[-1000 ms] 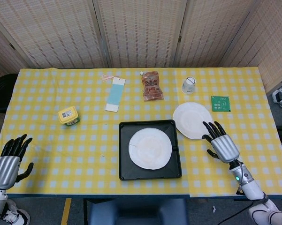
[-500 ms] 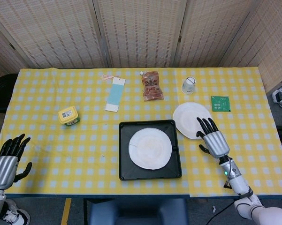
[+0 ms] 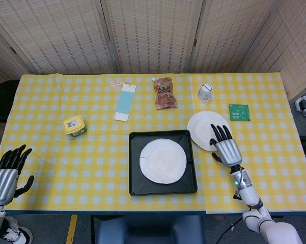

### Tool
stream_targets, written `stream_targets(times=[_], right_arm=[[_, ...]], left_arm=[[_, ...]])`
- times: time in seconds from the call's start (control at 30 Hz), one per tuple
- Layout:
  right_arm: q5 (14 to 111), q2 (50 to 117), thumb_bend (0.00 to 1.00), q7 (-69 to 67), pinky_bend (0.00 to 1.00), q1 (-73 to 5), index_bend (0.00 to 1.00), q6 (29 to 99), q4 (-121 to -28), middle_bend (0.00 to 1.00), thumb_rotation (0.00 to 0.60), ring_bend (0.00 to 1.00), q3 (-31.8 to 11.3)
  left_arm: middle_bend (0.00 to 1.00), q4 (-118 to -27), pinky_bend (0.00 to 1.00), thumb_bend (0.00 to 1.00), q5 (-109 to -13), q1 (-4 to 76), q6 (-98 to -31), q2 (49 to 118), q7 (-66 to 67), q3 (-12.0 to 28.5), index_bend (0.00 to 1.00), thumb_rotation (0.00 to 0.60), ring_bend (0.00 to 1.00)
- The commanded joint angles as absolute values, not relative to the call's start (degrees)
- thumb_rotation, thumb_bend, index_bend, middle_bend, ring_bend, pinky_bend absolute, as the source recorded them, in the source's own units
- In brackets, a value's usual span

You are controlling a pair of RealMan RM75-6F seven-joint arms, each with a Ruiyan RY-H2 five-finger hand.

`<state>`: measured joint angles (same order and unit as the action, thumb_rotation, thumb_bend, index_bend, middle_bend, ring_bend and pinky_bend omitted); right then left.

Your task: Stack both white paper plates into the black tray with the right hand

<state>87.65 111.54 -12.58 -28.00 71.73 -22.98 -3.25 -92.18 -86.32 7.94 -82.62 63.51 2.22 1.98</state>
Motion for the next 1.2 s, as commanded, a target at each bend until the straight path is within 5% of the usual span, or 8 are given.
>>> stream_targets(times=[0.03,0.37,0.83,1.2], right_arm=[[86.9,112.6,0.3,-12.0,0.0,-28.1,0.48,71.7,-21.9,0.0,0.6,0.0,-4.0],[86.0,114.5,0.41,-11.4,0.0,-29.2,0.51,69.8,-19.7,0.02,0.6,0.01,-4.7],[85.8,115.4,0.42,-12.2,0.0,-29.3,0.52,68.4,-17.8,0.03,0.6,0.01,-4.5],[85.5,116.5,0.45,-14.6,0.0,-29.3,0.7,71.3,-15.7,0.15,0.6,0.08,-5.2]], left_arm=[[0.0,-92.1,0.0,0.46,-86.3,8.0,-82.6,63.5,2.1,2.0,0.0,0.6,0.0],[0.0,-92.1,0.0,0.46,-86.6,7.9,-82.7,63.2,1.4,1.9,0.0,0.6,0.0],[0.0,-92.1,0.0,0.46,-86.2,7.9,-82.8,63.2,1.6,2.1,0.0,0.6,0.0],[0.0,-91.9,0.0,0.46,-86.0,7.8,-82.8,63.3,1.7,2.2,0.0,0.6,0.0]])
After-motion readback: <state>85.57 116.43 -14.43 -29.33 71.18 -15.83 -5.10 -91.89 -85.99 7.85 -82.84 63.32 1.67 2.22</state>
